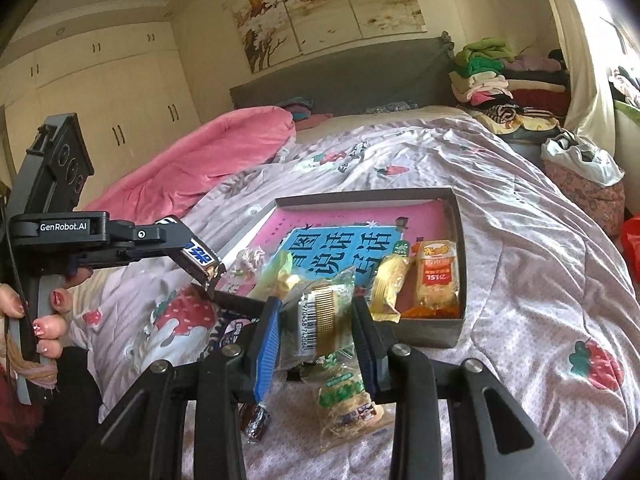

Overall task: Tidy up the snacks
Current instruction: 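Grasp the Snickers bar with left tool while right tool grasps the clear gold-wafer bag, then lift both held snacks and carry them over the box lid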

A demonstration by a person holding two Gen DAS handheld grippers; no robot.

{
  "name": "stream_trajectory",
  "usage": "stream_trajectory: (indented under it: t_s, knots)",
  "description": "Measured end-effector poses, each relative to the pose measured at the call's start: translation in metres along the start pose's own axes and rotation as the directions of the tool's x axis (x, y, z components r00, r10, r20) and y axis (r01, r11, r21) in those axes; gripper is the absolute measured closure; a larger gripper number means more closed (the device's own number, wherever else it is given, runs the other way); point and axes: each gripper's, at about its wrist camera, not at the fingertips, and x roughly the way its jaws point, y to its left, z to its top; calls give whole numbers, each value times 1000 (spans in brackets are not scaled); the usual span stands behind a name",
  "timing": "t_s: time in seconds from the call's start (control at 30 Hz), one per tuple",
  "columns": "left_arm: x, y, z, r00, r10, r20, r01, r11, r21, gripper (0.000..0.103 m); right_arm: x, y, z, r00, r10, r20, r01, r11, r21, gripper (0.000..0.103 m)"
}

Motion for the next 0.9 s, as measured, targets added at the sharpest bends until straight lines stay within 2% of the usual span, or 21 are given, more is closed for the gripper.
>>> stream_trajectory:
  t_s: [0.7,0.9]
  knots:
    - [11,4,15,999,38,11,-38,999,-11,76,7,-26,13,998,-39,40,37,998,44,68]
    - [18,6,18,999,39,11,-39,999,-19,82,11,-34,17,998,-48,43,45,997,60,68]
